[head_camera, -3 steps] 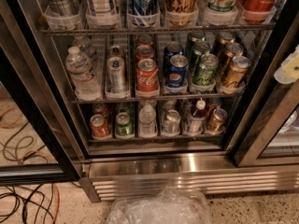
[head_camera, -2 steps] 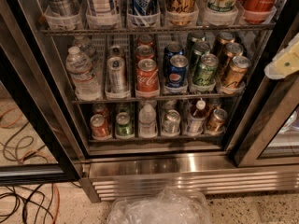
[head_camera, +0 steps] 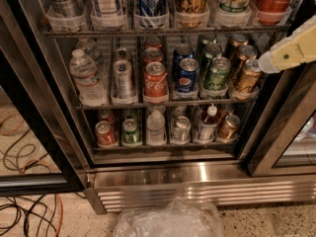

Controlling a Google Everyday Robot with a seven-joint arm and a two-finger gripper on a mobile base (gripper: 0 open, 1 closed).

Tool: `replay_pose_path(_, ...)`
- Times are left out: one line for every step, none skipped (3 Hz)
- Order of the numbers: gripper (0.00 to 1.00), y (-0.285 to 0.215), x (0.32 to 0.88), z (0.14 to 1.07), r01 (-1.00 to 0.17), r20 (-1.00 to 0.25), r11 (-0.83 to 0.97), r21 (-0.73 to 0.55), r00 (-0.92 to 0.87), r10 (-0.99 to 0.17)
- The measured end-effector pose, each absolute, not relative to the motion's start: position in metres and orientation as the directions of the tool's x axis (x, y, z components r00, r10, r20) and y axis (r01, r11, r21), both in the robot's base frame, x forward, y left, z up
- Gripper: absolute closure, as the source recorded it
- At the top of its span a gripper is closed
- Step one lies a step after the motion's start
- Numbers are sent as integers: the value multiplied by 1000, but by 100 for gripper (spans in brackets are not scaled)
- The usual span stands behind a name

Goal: Pick coke can from top shelf of fridge

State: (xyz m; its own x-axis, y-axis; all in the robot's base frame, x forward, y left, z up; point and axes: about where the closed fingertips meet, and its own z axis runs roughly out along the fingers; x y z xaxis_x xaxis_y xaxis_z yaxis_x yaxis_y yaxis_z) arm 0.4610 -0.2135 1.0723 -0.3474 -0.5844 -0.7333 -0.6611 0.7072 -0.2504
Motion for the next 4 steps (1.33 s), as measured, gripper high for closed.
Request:
replay_pose_path(0,-206,459,1077,-669,-751,707,-231,-339,-566)
replay_pose_path(0,-206,459,1077,-669,-752,707,-231,-339,-566)
replay_pose_path(0,-199,457,1076,-668,-765,710,-222,-332,-551)
replay_pose_path(0,-182,455,1068,-648,-816,750,-134,-357,-454)
